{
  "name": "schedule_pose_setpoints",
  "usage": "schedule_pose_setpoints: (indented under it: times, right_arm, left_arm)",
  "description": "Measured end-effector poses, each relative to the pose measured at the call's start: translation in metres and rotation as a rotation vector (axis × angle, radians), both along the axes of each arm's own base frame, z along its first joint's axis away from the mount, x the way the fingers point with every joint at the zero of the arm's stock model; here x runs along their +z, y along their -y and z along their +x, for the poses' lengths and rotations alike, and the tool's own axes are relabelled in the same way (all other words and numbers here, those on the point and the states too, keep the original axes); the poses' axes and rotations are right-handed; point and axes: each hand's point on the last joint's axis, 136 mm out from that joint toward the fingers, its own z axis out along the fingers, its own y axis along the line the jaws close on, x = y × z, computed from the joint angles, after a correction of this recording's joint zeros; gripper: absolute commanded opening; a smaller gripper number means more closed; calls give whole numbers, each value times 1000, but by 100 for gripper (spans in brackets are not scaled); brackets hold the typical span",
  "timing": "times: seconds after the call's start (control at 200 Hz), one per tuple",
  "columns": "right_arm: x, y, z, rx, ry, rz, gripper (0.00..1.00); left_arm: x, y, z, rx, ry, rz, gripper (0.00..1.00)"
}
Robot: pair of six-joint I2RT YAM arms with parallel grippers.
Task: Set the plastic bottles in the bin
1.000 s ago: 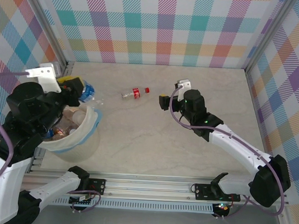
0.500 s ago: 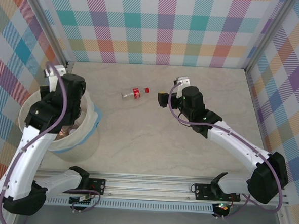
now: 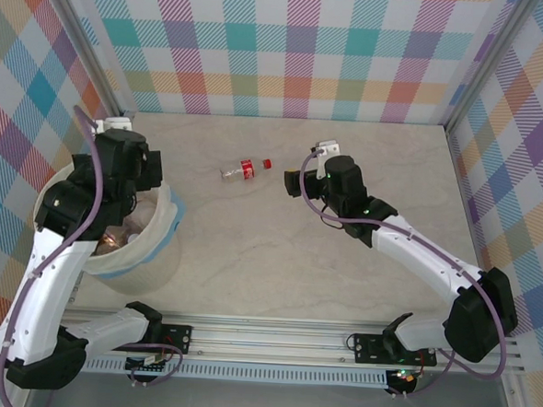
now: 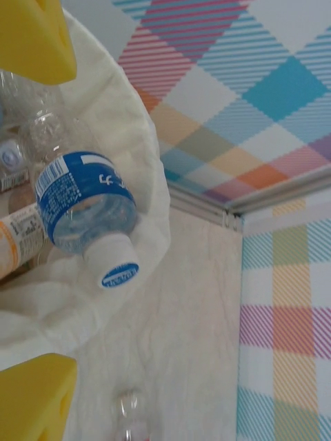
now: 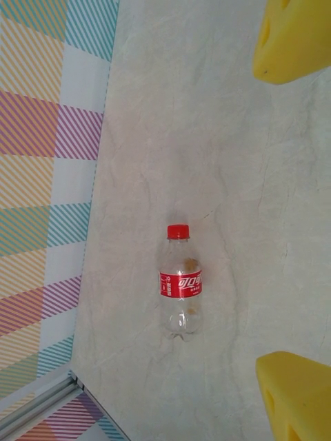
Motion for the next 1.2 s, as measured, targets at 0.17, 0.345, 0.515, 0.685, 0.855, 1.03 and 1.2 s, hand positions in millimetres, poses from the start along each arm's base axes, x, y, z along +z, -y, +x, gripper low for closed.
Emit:
schedule_pose_setpoints:
  times: [0.17, 0.345, 0.515, 0.685, 0.855, 1.03, 1.2]
  right_arm:
    - [0, 1, 0, -2, 2, -5, 100]
    - [0, 1, 1, -4, 5, -9, 100]
    - [0, 1, 1, -4, 5, -10, 100]
    - [1, 2, 0, -5, 7, -7, 100]
    - [3, 7, -6, -8, 13, -4, 100]
    - [11, 10, -10, -8, 24, 6, 100]
    - [11, 14, -14, -10, 25, 12, 100]
  left_arm:
    - [11, 15, -3, -86, 39, -85, 100]
    - [12, 13, 7, -63, 59, -99, 100]
    - [0, 3, 40, -8, 31, -170, 100]
    - [-33, 5, 80, -5, -56, -312, 100]
    - [-42, 15, 87, -53, -74, -425, 100]
    - [-52, 21, 89, -90, -97, -479, 100]
    - [-50, 30, 74, -139, -96, -514, 100]
